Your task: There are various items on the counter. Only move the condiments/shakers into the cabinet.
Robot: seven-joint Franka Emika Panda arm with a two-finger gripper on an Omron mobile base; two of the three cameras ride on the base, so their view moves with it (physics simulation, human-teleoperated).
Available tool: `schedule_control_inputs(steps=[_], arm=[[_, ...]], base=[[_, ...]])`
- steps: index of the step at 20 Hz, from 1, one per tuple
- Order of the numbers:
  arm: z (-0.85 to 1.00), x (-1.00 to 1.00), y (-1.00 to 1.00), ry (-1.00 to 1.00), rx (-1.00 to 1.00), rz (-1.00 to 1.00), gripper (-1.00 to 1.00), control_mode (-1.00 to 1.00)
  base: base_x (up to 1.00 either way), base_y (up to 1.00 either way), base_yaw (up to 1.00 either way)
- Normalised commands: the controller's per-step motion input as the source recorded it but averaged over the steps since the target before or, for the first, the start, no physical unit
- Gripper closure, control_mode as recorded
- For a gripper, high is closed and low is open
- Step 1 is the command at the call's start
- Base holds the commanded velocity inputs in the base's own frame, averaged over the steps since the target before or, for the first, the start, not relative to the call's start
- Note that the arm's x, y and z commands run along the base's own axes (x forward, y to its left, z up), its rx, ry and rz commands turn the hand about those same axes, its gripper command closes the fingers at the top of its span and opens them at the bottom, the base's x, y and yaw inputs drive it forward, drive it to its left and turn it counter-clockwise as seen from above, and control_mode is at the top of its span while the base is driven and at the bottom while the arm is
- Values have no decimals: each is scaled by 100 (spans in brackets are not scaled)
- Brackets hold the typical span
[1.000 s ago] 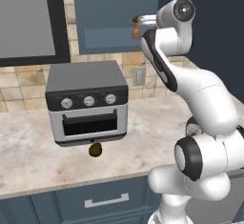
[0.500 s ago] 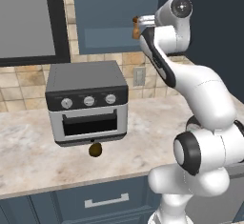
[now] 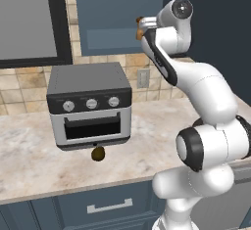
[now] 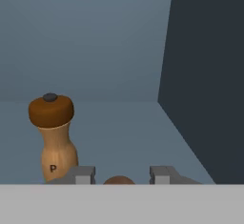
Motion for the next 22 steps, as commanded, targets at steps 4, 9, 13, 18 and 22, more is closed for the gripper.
schedule_control_inputs(steps=[4, 9, 13, 18, 22], arm=[[0, 34, -7, 0, 0, 0, 100, -100], [-31, 28, -6, 1, 0, 0, 100, -100], [-42, 14, 0, 0, 0, 0, 100, -100], [-9, 2, 0, 0, 0, 0, 100, -100], [0, 0, 0, 0, 0, 0, -100, -100]], base=[[0, 0, 0], [0, 0, 0], [0, 0, 0], [0, 0, 0], [0, 0, 0]])
